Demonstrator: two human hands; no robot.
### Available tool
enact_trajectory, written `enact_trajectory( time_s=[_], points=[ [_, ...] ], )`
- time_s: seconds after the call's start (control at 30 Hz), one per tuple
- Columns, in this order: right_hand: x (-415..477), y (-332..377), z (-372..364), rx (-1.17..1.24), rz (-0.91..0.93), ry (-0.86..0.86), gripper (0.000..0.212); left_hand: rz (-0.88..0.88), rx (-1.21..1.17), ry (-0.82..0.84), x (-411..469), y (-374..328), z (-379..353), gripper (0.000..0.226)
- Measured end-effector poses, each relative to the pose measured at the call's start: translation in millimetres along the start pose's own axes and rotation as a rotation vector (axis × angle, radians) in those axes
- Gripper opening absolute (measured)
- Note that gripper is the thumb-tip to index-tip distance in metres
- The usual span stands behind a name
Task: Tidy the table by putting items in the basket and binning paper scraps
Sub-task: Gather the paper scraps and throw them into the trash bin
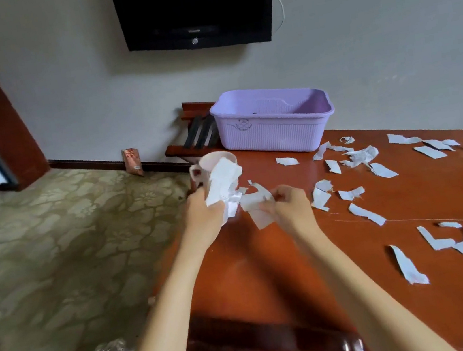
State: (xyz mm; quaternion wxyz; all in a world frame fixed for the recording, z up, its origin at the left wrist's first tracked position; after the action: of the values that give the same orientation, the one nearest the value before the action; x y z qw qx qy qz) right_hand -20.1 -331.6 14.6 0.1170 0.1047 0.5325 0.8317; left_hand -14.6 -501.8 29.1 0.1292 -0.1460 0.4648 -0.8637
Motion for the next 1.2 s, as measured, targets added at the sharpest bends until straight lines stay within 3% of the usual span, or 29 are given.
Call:
enact_trajectory(
  time_s=[0.1,0.2,0.3,0.5,0.63,0.73,0.8,0.97,1.13,1.2],
  points=[
    [-40,18,-50,0.023,0.068,0.143,0.003,0.106,-0.018,-0.104,-11,39,54,0.029],
    [-77,34,-108,0.017,0.109,0.269,0.017,0.248,-0.038,-0.199,-15,96,104,0.017],
    [-113,47,-169,-0.01,0.139,0.395,0.011,0.371,-0.048,-0.302,-11,156,144,0.025],
    [-183,34,-283,-0.237,0.181,0.588,0.01,0.617,-0.057,-0.395,-16,287,183,0.024],
    [-205,-25,-347,-0.407,0.073,0.717,0.005,0.816,0.048,-0.306,-34,380,177,0.03],
    [-204,-79,-380,-0.54,-0.034,0.79,0.02,0.92,0.068,-0.201,-52,429,161,0.034],
    [-201,-111,-397,-0.597,-0.119,0.825,0.01,0.97,0.122,-0.118,-61,456,149,0.034],
    [-192,-171,-424,-0.644,-0.392,0.808,0.047,1.093,0.171,0.08,-74,509,101,0.041],
    [-192,-214,-445,-0.623,-0.605,0.787,0.053,1.172,0.193,0.163,-83,546,75,0.036],
    [-199,-230,-454,-0.579,-0.7,0.818,0.045,1.244,0.097,0.137,-86,560,67,0.037]
  ],
)
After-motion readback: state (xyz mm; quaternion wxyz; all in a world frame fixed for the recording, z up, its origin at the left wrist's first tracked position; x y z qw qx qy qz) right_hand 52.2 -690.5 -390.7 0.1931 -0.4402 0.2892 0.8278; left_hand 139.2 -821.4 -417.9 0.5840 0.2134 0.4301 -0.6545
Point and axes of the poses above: each hand's wrist, its own x-axis towards the middle knuckle, its own z-axis out of the back of the hand, y = z × x, the point moved 7 cm from there along x, towards the middle knuckle, and after that the axes turned 7 degrees about -y, right-handed, at the moved point
